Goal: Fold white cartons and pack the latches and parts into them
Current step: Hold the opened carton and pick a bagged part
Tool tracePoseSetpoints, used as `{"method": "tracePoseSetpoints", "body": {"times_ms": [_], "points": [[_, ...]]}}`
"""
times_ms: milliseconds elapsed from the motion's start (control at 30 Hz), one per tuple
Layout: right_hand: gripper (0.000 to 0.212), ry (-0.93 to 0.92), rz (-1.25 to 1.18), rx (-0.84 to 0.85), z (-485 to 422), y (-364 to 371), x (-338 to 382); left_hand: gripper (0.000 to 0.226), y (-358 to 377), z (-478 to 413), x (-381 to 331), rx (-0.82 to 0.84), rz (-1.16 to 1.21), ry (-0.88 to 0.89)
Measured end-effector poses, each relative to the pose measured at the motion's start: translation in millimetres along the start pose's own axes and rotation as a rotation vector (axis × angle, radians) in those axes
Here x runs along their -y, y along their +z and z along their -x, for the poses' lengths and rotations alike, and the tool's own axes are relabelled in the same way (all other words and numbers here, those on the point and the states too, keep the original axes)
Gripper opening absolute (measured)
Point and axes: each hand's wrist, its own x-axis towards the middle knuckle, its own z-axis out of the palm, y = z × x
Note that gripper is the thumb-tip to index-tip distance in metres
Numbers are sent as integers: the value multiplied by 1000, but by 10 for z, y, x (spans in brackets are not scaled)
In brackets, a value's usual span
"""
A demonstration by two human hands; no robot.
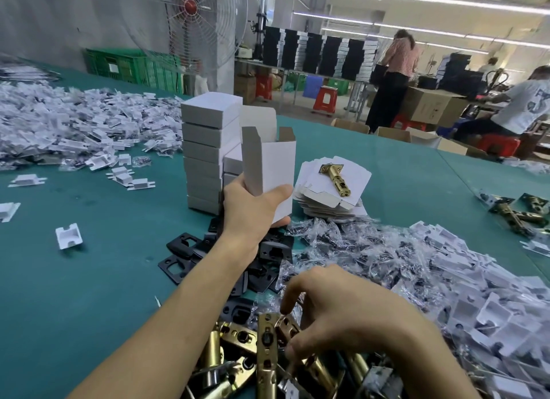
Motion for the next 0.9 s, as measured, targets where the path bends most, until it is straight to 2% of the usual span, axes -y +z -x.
{"method": "tracePoseSetpoints", "body": {"times_ms": [133, 333, 433, 533, 600, 700, 833, 900], "points": [[36, 38, 11, -87, 7, -2, 20, 29, 10, 1, 35, 6, -23, 6], [36, 28, 6, -51, 10, 28, 93, 28, 13, 4, 48, 7, -27, 17], [28, -6, 24, -110, 25, 11, 97, 27, 6, 2, 41, 4, -24, 21], [19, -39, -130, -179, 79, -63, 59, 27, 6, -1, 42, 8, -26, 21], [12, -41, -281, -307, 130, -171, -16, 28, 10, 6, 55, 12, -50, 30], [11, -8, -398, -651, 165, -321, -171, 28, -1, 27, 87, 36, -127, 35], [17, -10, -457, -1135, 160, -389, -350, 38, 3, 73, 136, 197, -250, 1], [21, -76, -476, -1314, 188, -416, -361, 29, 21, 114, 157, 295, -313, 44]]}}
